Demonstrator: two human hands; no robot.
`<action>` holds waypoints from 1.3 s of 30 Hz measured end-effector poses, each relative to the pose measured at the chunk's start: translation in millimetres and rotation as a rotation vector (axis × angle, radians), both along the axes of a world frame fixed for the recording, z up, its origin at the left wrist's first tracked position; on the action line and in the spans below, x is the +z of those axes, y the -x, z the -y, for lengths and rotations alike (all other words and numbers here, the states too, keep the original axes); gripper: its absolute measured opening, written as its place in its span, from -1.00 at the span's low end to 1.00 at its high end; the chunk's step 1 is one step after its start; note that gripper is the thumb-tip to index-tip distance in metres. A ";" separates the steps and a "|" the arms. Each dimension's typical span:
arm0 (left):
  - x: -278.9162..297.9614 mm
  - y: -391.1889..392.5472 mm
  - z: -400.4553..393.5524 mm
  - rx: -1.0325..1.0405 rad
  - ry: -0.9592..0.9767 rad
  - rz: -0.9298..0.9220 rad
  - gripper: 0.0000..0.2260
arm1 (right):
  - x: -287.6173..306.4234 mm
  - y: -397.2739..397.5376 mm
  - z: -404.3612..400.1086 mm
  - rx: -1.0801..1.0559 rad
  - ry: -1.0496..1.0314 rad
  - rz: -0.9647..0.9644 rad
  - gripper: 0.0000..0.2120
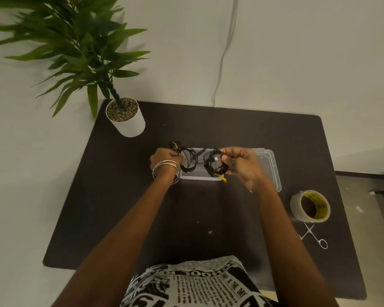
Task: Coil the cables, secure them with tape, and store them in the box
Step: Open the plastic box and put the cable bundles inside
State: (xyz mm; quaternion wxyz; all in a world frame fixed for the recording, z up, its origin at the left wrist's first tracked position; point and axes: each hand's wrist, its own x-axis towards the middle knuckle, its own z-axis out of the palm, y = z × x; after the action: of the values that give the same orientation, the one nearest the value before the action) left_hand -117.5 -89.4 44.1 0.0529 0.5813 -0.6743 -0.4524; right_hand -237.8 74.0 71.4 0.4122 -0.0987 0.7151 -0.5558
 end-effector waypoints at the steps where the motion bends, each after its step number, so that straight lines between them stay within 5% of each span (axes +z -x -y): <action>1: -1.1 1.4 1.3 -0.017 0.010 0.014 -0.86 | -2.1 1.4 2.9 0.037 -0.018 -0.020 -0.76; 9: -16.7 16.9 -1.0 -0.279 0.198 0.239 -0.79 | -48.0 11.2 37.3 0.231 -0.421 -0.535 -0.80; 18: -40.9 23.5 4.0 -0.523 0.458 0.469 -0.73 | -70.8 4.5 55.7 0.170 -0.585 -0.730 -0.81; 25: -46.6 22.6 -1.6 -0.630 0.594 0.473 -0.76 | -80.6 -0.9 49.2 0.282 -0.696 -1.133 -0.86; 29: -48.4 22.0 -7.4 -0.549 0.586 0.416 -0.76 | -86.4 0.4 50.3 0.242 -0.797 -1.159 -0.89; 33: -53.4 20.2 -12.4 -0.532 0.587 0.416 -0.80 | -84.2 -2.9 51.8 0.048 -0.772 -0.956 -0.81; 39: -44.2 19.0 -13.8 -0.819 0.700 0.579 -0.81 | -96.0 1.2 41.8 0.302 -0.777 -1.095 -0.80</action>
State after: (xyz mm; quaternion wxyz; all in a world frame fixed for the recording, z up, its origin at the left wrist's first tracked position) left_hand -136.5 -75.6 -0.1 -0.1229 0.3222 -0.9386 -0.0112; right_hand -239.0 32.2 -24.6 0.0701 -0.3092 0.9462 -0.0656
